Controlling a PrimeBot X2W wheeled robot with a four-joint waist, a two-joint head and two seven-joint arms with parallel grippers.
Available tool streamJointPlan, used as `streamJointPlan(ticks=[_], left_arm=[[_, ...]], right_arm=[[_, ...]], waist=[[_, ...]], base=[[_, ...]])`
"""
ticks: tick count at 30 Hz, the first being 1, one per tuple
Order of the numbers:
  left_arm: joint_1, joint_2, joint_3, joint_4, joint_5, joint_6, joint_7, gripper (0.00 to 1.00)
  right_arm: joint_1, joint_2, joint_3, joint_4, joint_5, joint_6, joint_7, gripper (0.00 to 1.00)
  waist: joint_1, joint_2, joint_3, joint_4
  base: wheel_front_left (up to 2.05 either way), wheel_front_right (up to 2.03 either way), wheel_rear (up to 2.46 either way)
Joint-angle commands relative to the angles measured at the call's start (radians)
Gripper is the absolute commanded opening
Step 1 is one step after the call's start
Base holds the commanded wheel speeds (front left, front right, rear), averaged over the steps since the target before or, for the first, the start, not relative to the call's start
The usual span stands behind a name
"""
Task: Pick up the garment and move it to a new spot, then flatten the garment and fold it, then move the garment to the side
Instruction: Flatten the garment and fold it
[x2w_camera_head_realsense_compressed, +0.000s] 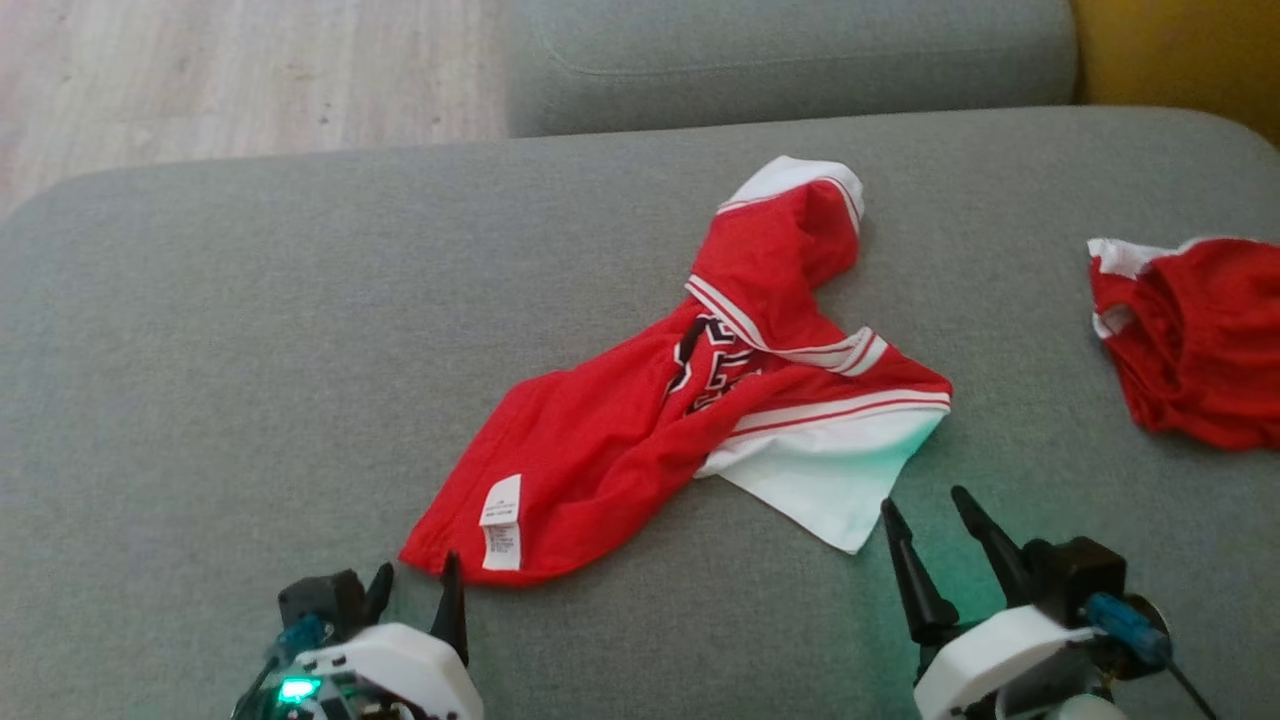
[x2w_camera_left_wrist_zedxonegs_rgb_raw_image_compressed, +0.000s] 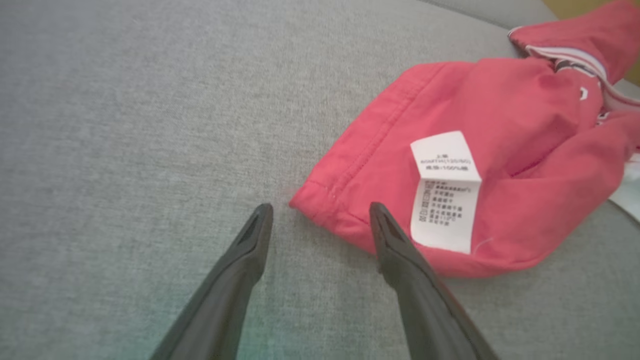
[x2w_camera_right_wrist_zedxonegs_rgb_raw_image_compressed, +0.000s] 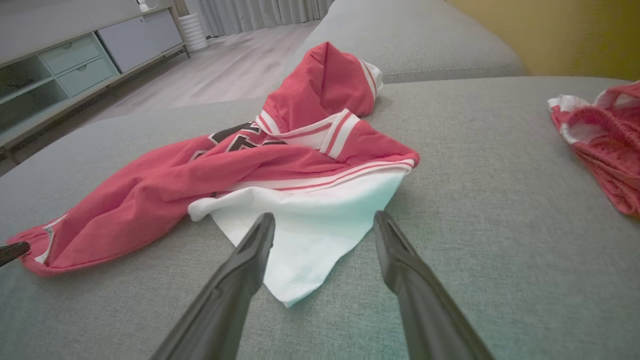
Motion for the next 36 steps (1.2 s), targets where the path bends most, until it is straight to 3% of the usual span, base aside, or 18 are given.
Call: streamJointPlan(ticks=[1,6,7,8,10,11,12,24,25,27,29,30,36], left_arm=[[-0.056,0.003,0.035,-0.01,-0.004,-0.004,-0.001,1.0],[-0.073,-0.011,0.026,0.017,-0.01,-0.019,0.0,1.0],[-0.079,-0.015,0.024,0.022,-0.01,-0.024,-0.002,0.85],[-0.086,-0.018,0.021,0.027,-0.01,-0.03,-0.003,0.51],[-0.1,-0.025,0.014,0.035,-0.008,-0.042,-0.008,0.34],[-0.116,-0.031,0.006,0.043,-0.001,-0.051,-0.019,0.09],[-0.124,-0.034,0.005,0.046,0.002,-0.054,-0.027,0.0],[-0.15,-0.041,0.01,0.044,0.016,-0.074,-0.117,0.0],[-0.148,-0.039,0.01,0.04,0.016,-0.074,-0.121,0.0],[-0.143,-0.037,0.011,0.031,0.016,-0.072,-0.129,0.0],[-0.138,-0.035,0.011,0.021,0.017,-0.071,-0.136,0.0],[-0.136,-0.033,0.012,0.015,0.017,-0.07,-0.141,0.0],[-0.131,-0.013,0.024,-0.044,0.021,-0.067,-0.167,0.0]], right_arm=[[-0.043,-0.005,0.03,-0.016,0.0,-0.001,-0.008,1.0],[-0.06,-0.005,0.036,0.027,0.002,-0.001,0.0,1.0],[-0.066,-0.005,0.035,0.038,0.006,-0.001,0.0,1.0],[-0.071,-0.005,0.034,0.052,0.01,-0.001,0.002,1.0],[-0.083,-0.005,0.033,0.081,0.016,-0.001,0.007,1.0],[-0.097,-0.005,0.029,0.107,0.02,-0.001,0.007,1.0],[-0.104,-0.005,0.035,0.12,0.026,-0.001,0.007,1.0],[-0.202,-0.005,0.139,0.317,0.069,-0.001,0.073,1.0],[-0.21,-0.005,0.147,0.329,0.074,-0.001,0.074,0.87],[-0.226,-0.005,0.165,0.353,0.075,-0.001,0.079,0.4],[-0.238,-0.005,0.175,0.366,0.079,-0.001,0.071,0.08],[-0.243,-0.005,0.177,0.367,0.087,-0.001,0.062,0.0],[-0.279,-0.005,0.108,0.315,0.119,-0.001,-0.026,0.0]], waist=[[-0.0002,0.0,0.008,-0.008],[-0.0002,0.0,0.017,-0.011],[-0.0002,0.0,0.02,-0.01],[-0.0002,0.0,0.022,-0.008],[-0.0002,0.0,0.026,-0.002],[-0.0002,0.0,0.029,0.004],[-0.0002,0.0,0.03,0.007],[-0.0002,0.0,0.043,0.042],[-0.0002,0.0,0.044,0.044],[-0.0002,0.0,0.042,0.048],[-0.0002,0.0,0.04,0.051],[-0.0002,0.0,0.038,0.052],[-0.0002,0.0,0.007,0.044]], base=[[0.0,0.0,0.0],[0.0,0.0,0.0],[0.0,0.0,0.0],[0.0,0.0,0.0],[0.0,0.0,0.0],[0.0,0.0,0.0],[0.0,0.0,0.0],[0.0,0.0,0.0],[0.0,0.0,0.0],[0.0,0.0,0.0],[0.0,0.0,0.0],[0.0,0.0,0.0],[0.0,0.0,0.0]])
